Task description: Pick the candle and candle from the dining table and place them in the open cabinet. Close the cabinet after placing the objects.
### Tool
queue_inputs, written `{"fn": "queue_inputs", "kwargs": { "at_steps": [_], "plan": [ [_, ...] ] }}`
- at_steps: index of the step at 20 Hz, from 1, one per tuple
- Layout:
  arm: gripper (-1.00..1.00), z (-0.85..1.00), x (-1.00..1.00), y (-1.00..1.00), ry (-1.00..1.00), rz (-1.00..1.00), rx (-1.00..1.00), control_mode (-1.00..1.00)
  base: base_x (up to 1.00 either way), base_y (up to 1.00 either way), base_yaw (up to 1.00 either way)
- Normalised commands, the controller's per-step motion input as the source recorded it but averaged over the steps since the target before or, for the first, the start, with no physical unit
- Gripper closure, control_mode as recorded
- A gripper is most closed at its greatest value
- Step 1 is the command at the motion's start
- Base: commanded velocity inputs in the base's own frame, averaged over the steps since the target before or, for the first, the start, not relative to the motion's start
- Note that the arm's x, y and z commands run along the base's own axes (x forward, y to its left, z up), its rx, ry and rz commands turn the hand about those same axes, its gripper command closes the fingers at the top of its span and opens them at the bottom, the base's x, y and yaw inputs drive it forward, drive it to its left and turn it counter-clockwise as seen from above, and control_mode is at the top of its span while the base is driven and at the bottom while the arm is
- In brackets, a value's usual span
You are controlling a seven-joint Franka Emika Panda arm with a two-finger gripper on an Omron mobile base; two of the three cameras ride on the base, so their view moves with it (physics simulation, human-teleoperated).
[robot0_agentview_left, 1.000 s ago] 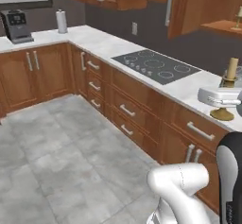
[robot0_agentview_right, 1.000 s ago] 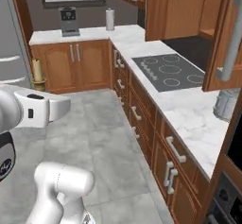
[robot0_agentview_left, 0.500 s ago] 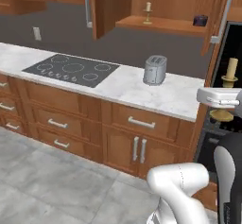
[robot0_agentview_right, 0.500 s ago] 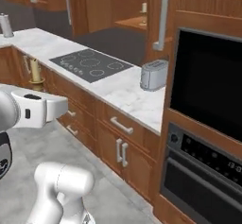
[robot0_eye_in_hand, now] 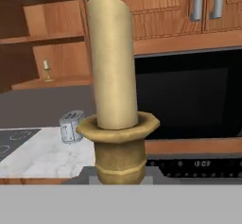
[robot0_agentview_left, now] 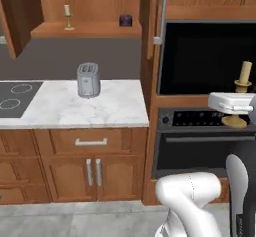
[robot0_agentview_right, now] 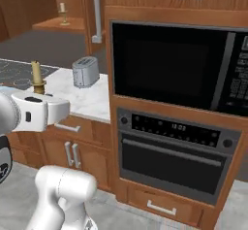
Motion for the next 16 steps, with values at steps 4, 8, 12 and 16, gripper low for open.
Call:
{"fn": "queue_inputs", "kwargs": {
  "at_steps": [4, 8, 12, 16],
  "plan": [
    [1.00, 0.00, 0.00, 0.00, 0.00, 0.00, 0.00, 1.00, -0.01, 0.26, -0.69],
    [1.00, 0.00, 0.00, 0.00, 0.00, 0.00, 0.00, 1.00, 0.00, 0.46, -0.49],
    [1.00, 0.00, 0.00, 0.00, 0.00, 0.00, 0.00, 1.00, 0.00, 0.70, -0.31],
    [1.00, 0.00, 0.00, 0.00, 0.00, 0.00, 0.00, 1.00, 0.00, 1.00, -0.23]
  ]
}}
